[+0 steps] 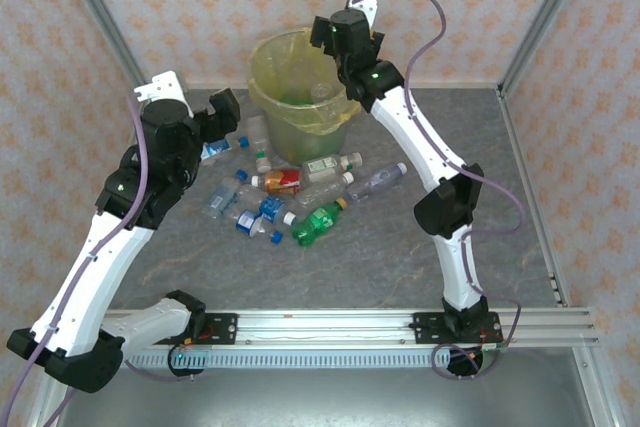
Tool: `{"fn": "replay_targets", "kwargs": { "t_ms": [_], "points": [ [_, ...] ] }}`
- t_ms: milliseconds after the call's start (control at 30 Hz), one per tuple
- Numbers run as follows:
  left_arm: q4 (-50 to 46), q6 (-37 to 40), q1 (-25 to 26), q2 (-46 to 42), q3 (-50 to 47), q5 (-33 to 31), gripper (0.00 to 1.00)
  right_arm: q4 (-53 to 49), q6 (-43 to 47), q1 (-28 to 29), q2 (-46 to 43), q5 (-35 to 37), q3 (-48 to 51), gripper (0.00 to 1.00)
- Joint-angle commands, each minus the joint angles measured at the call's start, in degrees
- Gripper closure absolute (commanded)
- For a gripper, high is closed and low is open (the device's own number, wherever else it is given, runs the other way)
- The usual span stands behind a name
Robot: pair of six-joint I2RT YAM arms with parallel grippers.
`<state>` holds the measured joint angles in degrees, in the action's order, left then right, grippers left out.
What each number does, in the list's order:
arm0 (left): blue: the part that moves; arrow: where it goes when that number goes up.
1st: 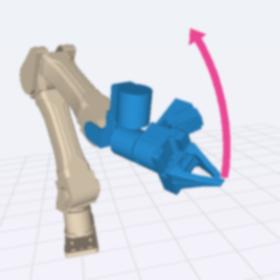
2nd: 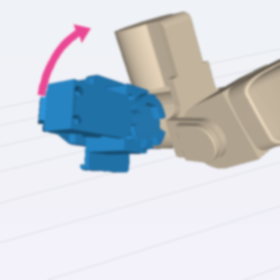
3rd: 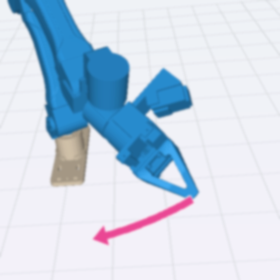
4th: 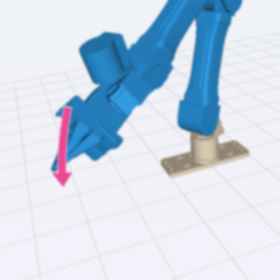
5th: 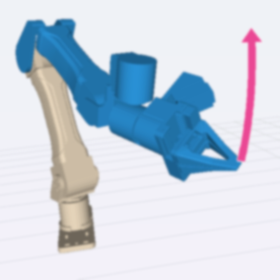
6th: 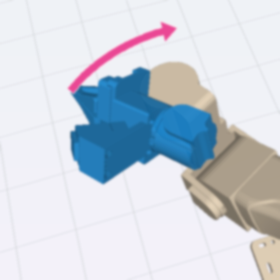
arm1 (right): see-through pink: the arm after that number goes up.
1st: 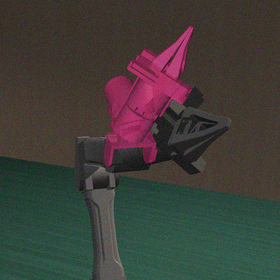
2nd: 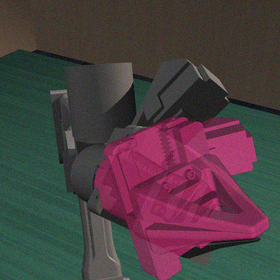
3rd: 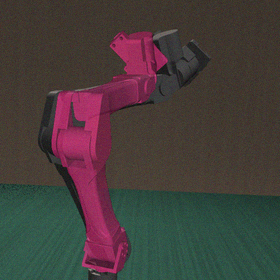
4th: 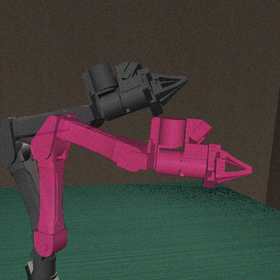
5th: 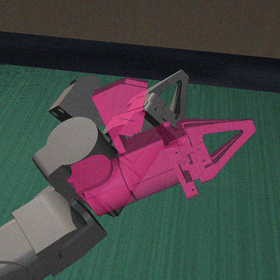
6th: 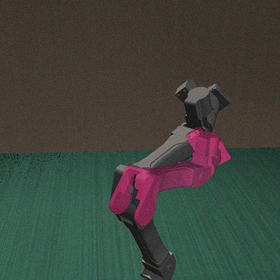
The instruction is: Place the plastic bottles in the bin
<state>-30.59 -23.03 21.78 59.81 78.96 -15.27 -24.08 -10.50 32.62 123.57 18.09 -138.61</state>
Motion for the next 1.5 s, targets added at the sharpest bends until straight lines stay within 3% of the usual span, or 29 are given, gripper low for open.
{"fn": "replay_targets", "kwargs": {
  "t_ms": [0,167,500,700,900,1200,1467],
  "points": [
    [-1.35,-0.23,0.59,-1.64,-1.57,1.56,0.01,-3.46,-2.24,0.71,-5.24,1.26,-0.38,0.00],
    [-0.23,-0.86,0.59,-3.47,-5.31,5.89,0.01,-8.50,-9.30,0.69,-9.25,2.65,3.23,0.00],
    [-0.18,-2.61,1.31,-5.93,-9.22,13.16,0.01,-15.20,-28.23,0.69,-24.00,1.54,26.10,0.00],
    [1.38,-4.72,2.18,-7.16,-11.98,14.48,0.01,-12.11,-34.81,-0.69,-33.43,0.27,43.90,0.00],
    [5.79,-8.28,2.17,-6.46,-14.64,14.22,0.01,-6.99,-37.13,-4.75,-39.72,-5.80,60.15,0.00],
    [7.10,-9.16,2.14,-0.93,-11.65,13.18,0.01,-0.17,-36.44,-8.05,-39.83,-15.88,75.15,0.01],
    [6.95,-15.18,2.51,2.28,-9.29,12.68,0.01,5.74,-35.89,-11.37,-31.75,-27.90,78.67,0.07]
  ]
}}
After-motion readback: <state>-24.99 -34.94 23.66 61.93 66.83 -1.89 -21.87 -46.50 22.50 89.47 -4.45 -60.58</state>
